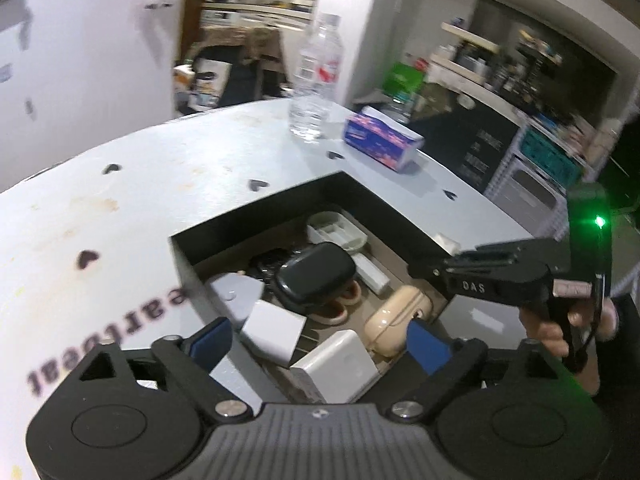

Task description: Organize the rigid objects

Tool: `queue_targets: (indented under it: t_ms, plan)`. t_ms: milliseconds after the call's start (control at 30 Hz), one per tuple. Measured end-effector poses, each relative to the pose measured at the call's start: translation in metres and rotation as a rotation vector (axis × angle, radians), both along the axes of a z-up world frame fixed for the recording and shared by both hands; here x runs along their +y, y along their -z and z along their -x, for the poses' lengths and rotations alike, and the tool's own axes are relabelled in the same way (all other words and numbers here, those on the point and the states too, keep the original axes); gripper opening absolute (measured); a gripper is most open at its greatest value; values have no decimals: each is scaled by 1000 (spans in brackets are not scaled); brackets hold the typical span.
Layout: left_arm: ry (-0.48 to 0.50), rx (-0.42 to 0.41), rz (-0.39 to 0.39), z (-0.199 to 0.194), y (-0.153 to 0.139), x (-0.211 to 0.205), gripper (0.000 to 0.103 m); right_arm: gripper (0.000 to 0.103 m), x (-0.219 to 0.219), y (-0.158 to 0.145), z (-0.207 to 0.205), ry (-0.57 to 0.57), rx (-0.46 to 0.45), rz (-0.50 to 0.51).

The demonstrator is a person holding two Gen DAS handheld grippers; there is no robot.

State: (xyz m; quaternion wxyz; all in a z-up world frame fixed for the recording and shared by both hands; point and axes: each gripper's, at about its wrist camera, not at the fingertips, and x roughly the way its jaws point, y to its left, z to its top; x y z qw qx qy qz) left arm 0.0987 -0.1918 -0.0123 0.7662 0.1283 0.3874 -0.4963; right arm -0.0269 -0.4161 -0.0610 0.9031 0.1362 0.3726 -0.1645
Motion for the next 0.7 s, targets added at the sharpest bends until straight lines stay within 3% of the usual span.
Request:
queue_targets:
  t_ms: [233, 567, 700]
  plan:
    - [-122, 0, 1, 12, -9, 13, 103, 6, 0, 0, -1, -2, 0, 1]
    - [-323, -97, -16, 30, -11, 19, 103, 12, 2, -11, 8, -1, -28, 32]
    - [-409, -129, 1, 33, -15, 23, 103, 22, 5, -29, 20, 8, -79, 56]
